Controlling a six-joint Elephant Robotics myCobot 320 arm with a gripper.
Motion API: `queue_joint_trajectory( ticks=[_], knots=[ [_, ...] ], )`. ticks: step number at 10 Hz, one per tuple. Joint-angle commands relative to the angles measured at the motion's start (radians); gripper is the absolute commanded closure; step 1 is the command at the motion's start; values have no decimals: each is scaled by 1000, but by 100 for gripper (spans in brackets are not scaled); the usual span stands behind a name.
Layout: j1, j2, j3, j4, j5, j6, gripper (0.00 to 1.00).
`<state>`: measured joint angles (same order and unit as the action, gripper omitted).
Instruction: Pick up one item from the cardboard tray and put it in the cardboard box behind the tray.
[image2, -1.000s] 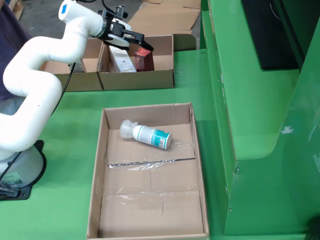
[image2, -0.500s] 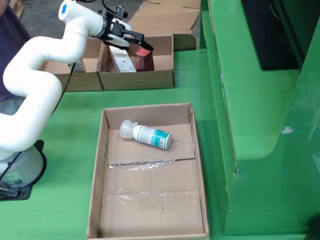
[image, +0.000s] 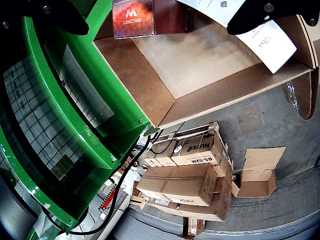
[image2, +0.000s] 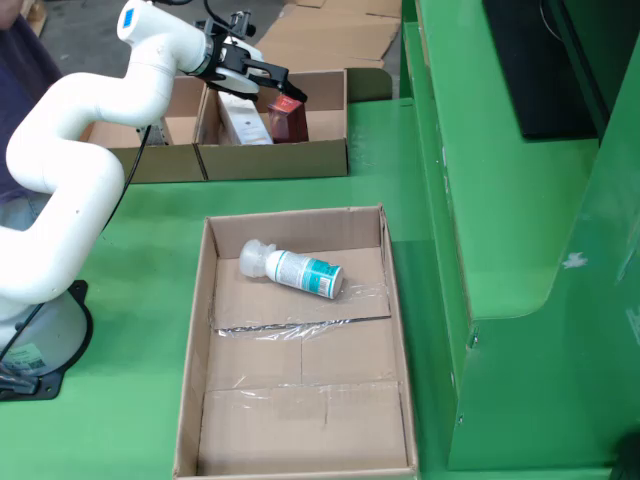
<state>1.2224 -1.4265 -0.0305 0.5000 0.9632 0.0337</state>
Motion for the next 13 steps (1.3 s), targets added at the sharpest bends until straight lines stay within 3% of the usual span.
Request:
queue_joint_trajectory(
  ticks=[1,3,4,13],
  knots=[
    [-6,27,31,12,-10,-1,0],
    [-6,27,31,12,-10,-1,0],
    [-10,53,31,12,-10,-178,0],
    [20,272,31,12,-10,-253,0]
  ],
)
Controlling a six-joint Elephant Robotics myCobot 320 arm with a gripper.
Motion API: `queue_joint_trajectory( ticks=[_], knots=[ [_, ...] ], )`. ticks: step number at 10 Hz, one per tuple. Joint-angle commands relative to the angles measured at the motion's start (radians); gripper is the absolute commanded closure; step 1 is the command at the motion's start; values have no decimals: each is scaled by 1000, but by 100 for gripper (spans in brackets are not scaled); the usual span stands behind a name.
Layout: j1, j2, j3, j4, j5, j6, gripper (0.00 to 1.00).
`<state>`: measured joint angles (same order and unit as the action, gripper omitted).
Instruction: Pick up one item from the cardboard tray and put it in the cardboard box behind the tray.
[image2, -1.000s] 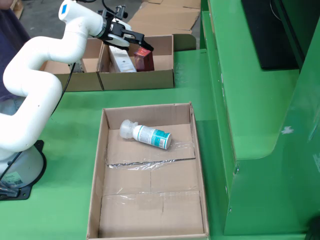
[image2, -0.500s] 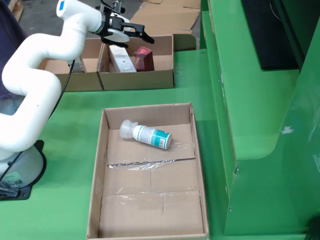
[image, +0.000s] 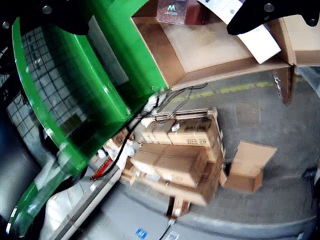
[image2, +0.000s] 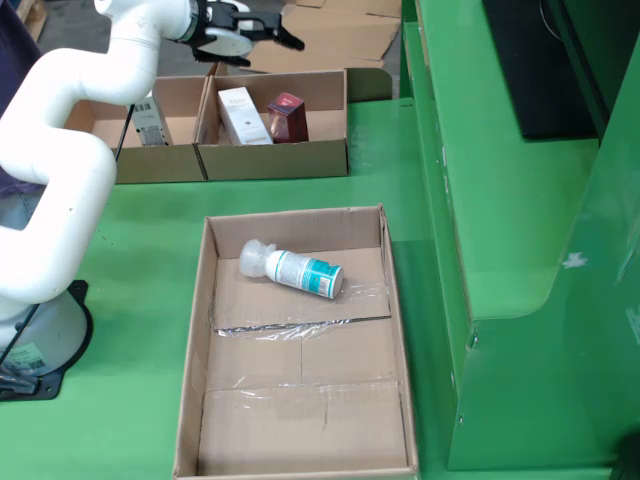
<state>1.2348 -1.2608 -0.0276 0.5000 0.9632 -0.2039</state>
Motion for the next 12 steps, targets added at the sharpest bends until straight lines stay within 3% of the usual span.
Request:
queue_joint_trajectory(
  ticks=[1,8,9,11,12],
  knots=[
    [12,150,28,12,-10,-30,0],
    [-55,186,28,12,-11,24,0],
    [-104,199,28,12,-11,88,0],
    [-104,199,28,12,-11,88,0],
    [-136,208,28,12,-11,138,0]
  ],
)
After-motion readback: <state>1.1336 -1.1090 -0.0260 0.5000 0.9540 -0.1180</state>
